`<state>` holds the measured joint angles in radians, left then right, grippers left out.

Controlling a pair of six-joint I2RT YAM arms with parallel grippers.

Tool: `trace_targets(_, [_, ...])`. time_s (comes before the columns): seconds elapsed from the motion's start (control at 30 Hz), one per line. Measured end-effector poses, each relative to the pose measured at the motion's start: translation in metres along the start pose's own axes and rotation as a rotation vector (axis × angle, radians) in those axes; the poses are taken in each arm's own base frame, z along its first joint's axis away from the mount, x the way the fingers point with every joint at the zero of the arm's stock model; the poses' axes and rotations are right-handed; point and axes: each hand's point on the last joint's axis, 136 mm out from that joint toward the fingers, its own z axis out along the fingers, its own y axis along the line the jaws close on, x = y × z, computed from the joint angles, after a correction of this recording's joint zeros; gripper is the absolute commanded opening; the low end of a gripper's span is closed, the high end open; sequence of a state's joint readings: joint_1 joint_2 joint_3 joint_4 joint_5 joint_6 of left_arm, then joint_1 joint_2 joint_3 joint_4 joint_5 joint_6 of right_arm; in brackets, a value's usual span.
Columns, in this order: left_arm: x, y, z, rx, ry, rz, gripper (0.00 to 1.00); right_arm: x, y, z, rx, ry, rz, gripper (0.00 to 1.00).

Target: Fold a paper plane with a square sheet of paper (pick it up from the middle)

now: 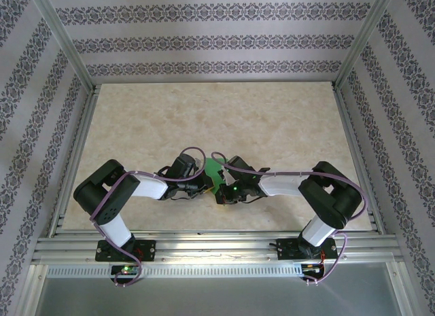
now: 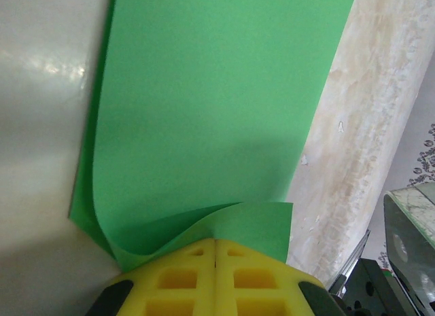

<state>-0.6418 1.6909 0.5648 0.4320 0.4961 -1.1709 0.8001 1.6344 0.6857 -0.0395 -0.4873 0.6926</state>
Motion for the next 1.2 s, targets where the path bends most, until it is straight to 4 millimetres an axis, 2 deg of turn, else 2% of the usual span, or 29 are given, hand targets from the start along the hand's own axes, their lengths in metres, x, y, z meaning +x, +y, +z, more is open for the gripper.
trace_targets(0.33, [0.0, 0.0, 0.0, -0.001, 0.0, 0.0, 0.0, 0.002, -0.004, -0.003, -0.056, -0.021, 0.034, 0.09])
trace_targets(0.6, [0.001, 0.0, 0.0, -0.001, 0.002, 0.001, 0.0, 0.007, -0.006, -0.006, -0.101, -0.025, 0.062, 0.07])
trace_targets(1.03, [0.002, 0.0, 0.001, 0.0, 0.004, 0.003, 0.0, 0.03, -0.016, -0.018, -0.09, 0.021, 0.09, 0.07])
trace_targets(1.1, [0.002, 0.0, 0.001, 0.0, 0.004, 0.003, 0.0, 0.032, -0.012, -0.025, -0.098, 0.021, 0.094, 0.06])
trace_targets(1.2, [0.002, 0.0, 0.001, 0.0, 0.004, 0.003, 0.0, 0.022, 0.004, -0.042, -0.139, -0.026, 0.08, 0.06])
